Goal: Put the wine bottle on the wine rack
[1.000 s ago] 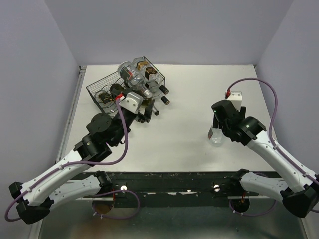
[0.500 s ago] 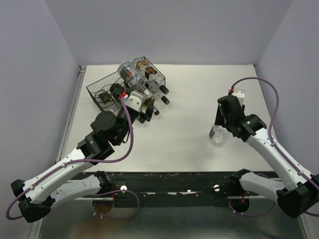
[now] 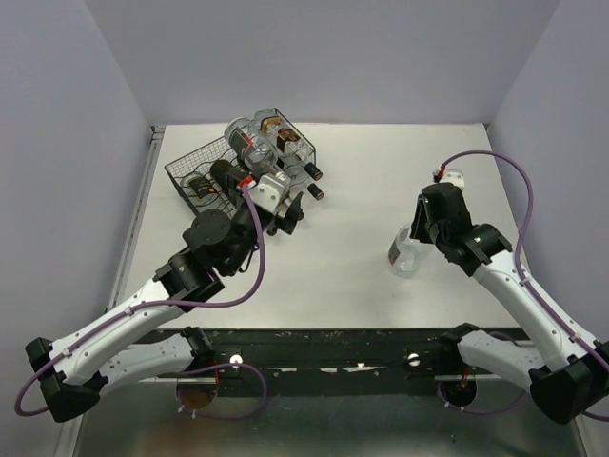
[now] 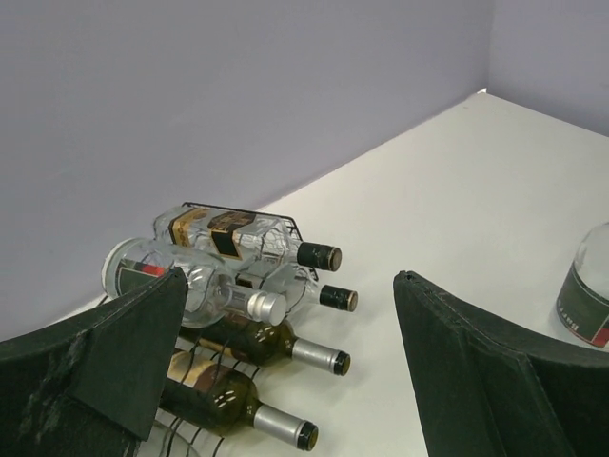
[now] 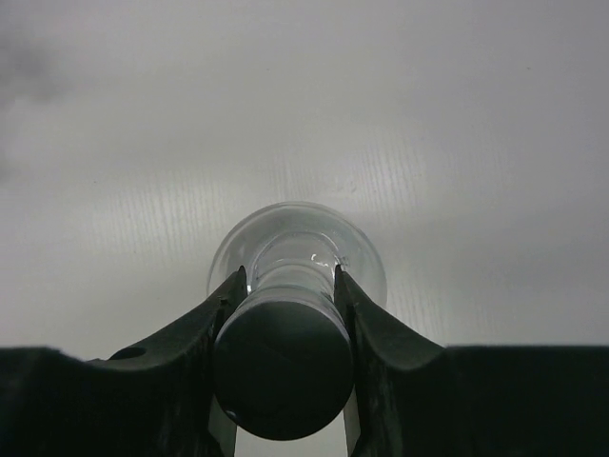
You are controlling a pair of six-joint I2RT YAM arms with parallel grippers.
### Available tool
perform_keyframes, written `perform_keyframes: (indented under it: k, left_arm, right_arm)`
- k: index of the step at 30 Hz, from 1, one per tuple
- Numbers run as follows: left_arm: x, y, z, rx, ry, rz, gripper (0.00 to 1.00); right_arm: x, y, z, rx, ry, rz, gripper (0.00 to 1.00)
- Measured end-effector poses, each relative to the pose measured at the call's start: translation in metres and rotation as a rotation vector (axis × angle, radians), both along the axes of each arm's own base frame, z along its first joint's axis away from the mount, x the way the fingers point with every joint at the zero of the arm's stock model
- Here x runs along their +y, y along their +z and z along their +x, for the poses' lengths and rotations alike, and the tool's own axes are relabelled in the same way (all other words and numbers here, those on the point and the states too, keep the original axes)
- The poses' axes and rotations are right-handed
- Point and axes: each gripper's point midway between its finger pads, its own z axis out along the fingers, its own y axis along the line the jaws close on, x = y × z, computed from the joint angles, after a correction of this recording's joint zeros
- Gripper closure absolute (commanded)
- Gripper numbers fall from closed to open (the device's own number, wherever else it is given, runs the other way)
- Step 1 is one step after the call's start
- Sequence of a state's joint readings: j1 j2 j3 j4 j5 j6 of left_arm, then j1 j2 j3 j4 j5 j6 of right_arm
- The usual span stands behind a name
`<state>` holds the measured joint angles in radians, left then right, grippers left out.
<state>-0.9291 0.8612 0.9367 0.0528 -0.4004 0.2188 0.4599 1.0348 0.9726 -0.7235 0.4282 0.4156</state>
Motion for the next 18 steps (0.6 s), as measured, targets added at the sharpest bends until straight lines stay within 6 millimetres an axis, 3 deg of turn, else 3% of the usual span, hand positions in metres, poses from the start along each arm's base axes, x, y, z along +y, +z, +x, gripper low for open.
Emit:
perform_keyframes:
  k: [3, 8, 11, 14, 18]
  left_arm:
    - [-0.009, -0.008, 0.002, 0.021, -0.022, 0.013, 0.01]
    - [-0.033, -0.032, 0.006, 0.111, -0.074, -0.019, 0.01]
    - [-0.048, -0.06, 0.009, 0.191, -0.098, -0.034, 0.01]
    - [-0.061, -0.108, 0.013, 0.307, -0.092, -0.012, 0.01]
    - [-0.061, -0.146, 0.013, 0.393, -0.064, 0.011, 0.01]
  right_arm:
    - [0.016, 0.003, 0.003, -0.039, 0.048, 0.094, 0.99]
    - [0.063, 0.002, 0.008, -0.092, 0.137, 0.357, 1.0]
    - [0.087, -0.004, 0.01, -0.109, 0.183, 0.495, 0.99]
    - [0.106, -0.011, 0.011, -0.128, 0.228, 0.603, 0.99]
    - [0.126, -0.023, 0.009, -0.144, 0.303, 0.716, 0.99]
